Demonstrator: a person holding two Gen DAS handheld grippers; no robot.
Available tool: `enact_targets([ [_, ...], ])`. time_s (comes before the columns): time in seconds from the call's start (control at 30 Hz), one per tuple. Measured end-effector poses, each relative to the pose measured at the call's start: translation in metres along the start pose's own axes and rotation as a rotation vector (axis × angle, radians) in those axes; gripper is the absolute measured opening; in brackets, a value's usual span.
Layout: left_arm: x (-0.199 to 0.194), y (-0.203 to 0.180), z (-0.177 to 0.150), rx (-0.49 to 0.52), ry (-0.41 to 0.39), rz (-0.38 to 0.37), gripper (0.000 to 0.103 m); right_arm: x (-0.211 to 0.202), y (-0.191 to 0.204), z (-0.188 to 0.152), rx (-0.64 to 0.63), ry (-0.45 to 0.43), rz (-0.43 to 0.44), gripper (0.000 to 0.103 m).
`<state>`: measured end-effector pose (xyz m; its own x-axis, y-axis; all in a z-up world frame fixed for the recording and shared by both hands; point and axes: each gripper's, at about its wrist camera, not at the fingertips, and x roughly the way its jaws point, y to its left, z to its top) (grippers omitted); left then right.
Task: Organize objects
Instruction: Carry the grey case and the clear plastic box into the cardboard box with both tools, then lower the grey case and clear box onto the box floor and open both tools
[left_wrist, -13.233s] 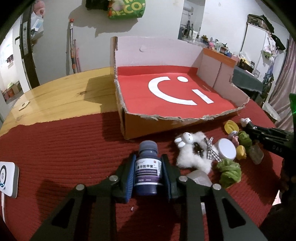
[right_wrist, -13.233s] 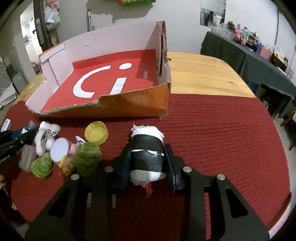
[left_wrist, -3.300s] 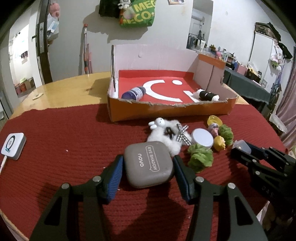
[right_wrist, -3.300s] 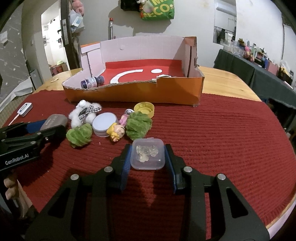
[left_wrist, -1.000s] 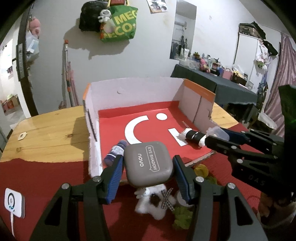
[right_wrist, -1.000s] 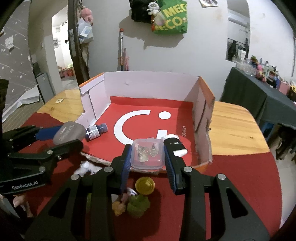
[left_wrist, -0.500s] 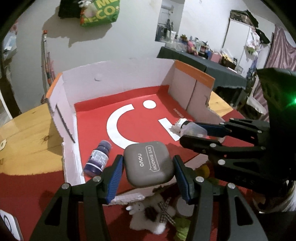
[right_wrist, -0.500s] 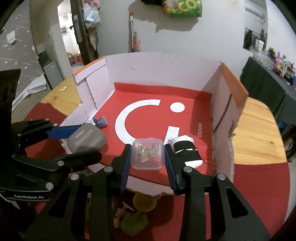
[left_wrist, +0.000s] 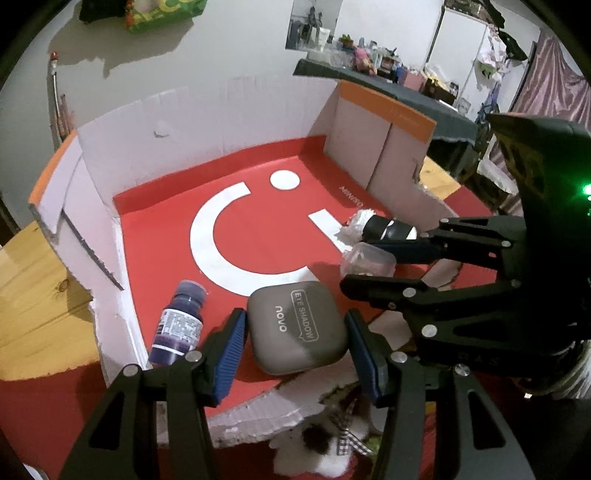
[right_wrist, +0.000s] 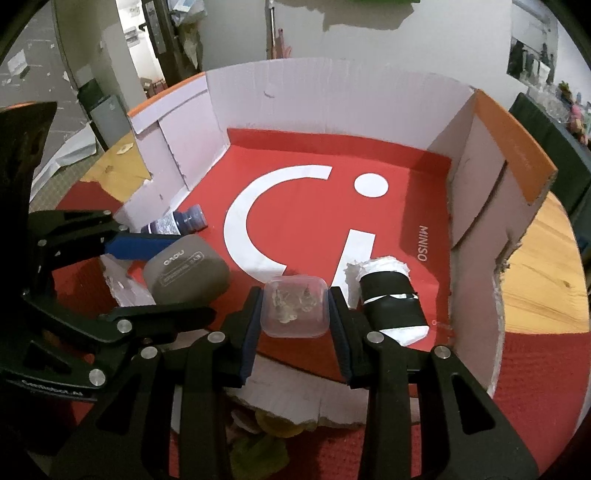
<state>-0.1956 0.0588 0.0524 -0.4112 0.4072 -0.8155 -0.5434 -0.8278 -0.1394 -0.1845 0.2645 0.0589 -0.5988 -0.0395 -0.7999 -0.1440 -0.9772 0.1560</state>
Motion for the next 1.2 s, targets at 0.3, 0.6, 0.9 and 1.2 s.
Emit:
enact_targets([
  [0.3, 0.014, 0.006, 0.002, 0.017, 0.055, -0.026, 0.056, 0.015, -0.004, 0.003, -0.006, 0.063, 0.011, 0.034],
  [0.6, 0.019, 0.006, 0.003, 0.046, 0.056, -0.017, 0.056, 0.017, -0.003, 0.006, -0.028, 0.084, 0.005, 0.034],
  [0.9, 0.022, 0.004, 0.005, 0.067, 0.056, -0.015, 0.056, 0.012, -0.005, 0.003, -0.034, 0.091, 0.005, 0.034],
  [1.2, 0.024, 0.003, 0.005, 0.074, 0.055, -0.011, 0.056, 0.011, -0.005, 0.002, -0.044, 0.096, 0.000, 0.034],
])
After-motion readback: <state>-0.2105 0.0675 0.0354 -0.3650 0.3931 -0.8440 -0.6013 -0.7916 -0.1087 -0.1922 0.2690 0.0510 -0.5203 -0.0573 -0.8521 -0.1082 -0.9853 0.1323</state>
